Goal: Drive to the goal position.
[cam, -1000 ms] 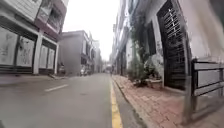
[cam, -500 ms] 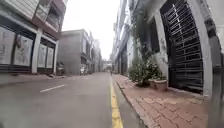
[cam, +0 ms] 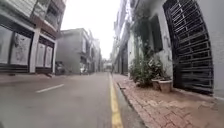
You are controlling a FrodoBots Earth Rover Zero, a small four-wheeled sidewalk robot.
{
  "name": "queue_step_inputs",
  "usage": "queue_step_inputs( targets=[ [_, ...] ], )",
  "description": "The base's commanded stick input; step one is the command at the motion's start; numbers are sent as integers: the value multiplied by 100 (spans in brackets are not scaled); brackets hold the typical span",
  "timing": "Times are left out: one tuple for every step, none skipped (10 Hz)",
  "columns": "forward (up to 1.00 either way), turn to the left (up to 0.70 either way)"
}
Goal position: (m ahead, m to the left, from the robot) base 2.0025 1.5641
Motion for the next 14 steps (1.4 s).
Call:
queue_step_inputs(
  targets=[
    [47,1],
    [47,1],
    [47,1],
    [47,1],
    [47,-4],
    [47,-20],
    [47,-37],
    [47,-26],
    [47,1],
    [47,1],
    [47,1],
    [47,1],
    [47,1],
    [47,1]
  ],
)
